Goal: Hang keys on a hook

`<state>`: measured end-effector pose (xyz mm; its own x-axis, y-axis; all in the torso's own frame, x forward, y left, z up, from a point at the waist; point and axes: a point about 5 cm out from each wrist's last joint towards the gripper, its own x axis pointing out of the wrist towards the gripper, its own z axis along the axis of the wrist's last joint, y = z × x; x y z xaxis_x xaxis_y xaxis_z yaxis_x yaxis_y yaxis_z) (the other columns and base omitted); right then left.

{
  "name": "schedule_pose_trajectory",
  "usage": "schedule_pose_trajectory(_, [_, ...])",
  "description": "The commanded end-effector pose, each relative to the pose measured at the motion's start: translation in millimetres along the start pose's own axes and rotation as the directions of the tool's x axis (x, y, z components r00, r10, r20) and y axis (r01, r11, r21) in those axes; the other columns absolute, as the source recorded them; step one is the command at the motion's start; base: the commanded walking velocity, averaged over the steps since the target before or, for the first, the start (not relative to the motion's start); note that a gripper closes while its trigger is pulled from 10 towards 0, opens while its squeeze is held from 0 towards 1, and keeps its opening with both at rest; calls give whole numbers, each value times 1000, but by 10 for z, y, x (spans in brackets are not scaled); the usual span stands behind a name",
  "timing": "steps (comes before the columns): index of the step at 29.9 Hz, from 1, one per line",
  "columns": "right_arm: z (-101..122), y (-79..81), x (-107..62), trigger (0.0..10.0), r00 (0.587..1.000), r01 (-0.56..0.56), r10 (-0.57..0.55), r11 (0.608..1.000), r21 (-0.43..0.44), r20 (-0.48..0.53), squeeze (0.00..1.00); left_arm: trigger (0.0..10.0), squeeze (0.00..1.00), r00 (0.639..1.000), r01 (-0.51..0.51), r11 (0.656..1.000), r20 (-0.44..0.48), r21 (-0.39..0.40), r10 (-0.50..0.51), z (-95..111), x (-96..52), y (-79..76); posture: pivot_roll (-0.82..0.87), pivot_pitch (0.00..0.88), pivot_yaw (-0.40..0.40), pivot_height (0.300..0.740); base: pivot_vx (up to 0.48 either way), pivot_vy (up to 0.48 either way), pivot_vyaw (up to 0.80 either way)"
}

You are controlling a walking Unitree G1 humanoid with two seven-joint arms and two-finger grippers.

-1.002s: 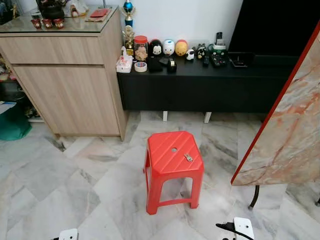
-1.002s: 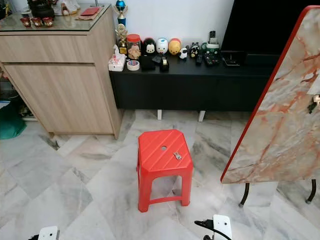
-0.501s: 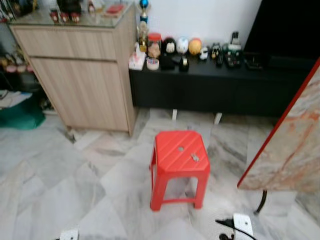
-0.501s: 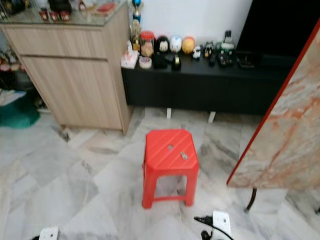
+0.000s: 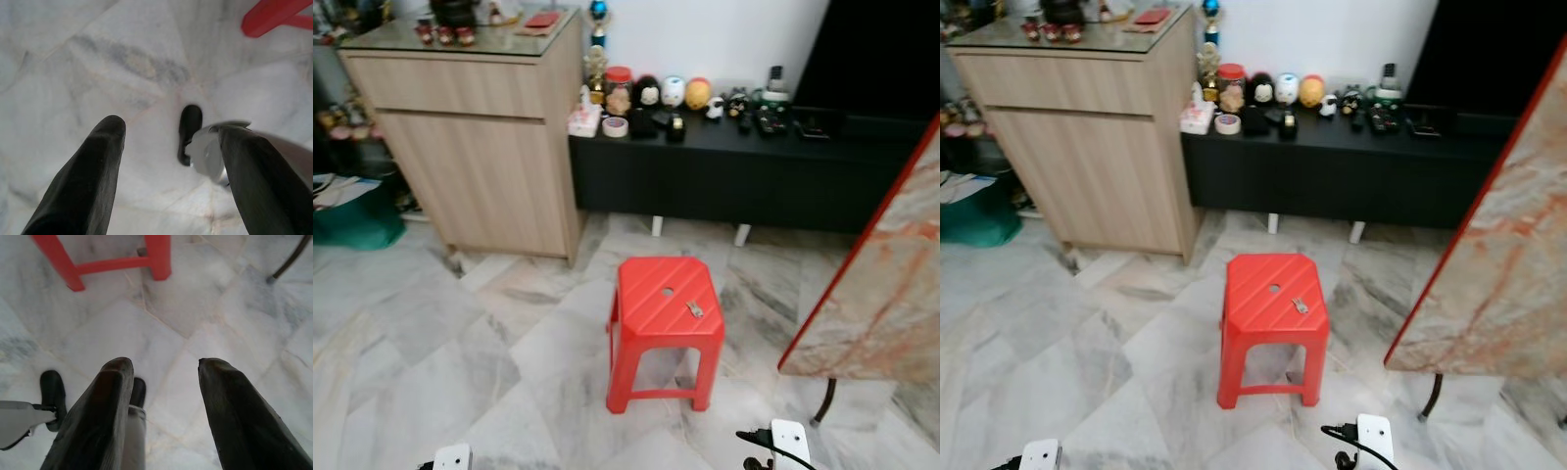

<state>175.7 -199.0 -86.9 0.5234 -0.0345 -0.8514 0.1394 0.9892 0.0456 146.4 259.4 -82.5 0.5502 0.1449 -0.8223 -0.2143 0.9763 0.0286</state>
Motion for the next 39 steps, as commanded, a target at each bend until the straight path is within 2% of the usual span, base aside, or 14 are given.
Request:
schedule_pose_trajectory(1, [-36, -38, -9, 10000, 1000, 13, -13, 1000, 23, -5, 0, 10000, 0, 1000, 0, 1000, -9, -10, -1, -16, 1, -13, 111, 0, -52, 740, 0, 0, 0])
schedule_pose_trajectory(14, [-33, -38, -9, 10000, 1000, 4, -5, 1000, -12, -12, 0, 10000, 0, 1000, 7, 1000, -10, -2, -7, -6, 8, -36, 108, 0, -50, 740, 0, 0, 0])
schedule_pose_trajectory(23, [-30, -41, -9, 10000, 1000, 3, -3, 1000, -17, -11, 0, 10000, 0, 1000, -1, 1000, -15, -6, 1, -54, -22, 54, 109, 0, -52, 740, 0, 0, 0])
schedule_pose_trajectory(28, [-29, -42, -9, 10000, 1000, 1, -2, 1000, -22, -10, 0, 10000, 0, 1000, -1, 1000, -6, -5, 1, 17, -7, 57, 108, 0, -52, 740, 0, 0, 306])
schedule_pose_trajectory(30, [-32, -43, -10, 10000, 1000, 3, -3, 1000, -18, -11, 0, 10000, 0, 1000, 6, 1000, 0, -1, -6, 74, 20, -12, 107, 0, -52, 740, 0, 0, 262])
schedule_pose_trajectory(39, [-35, -46, -10, 10000, 1000, 5, -5, 1000, -6, -10, 0, 10000, 0, 1000, 28, 1000, -10, 5, -28, 24, 45, -215, 108, 0, -53, 740, 0, 0, 0])
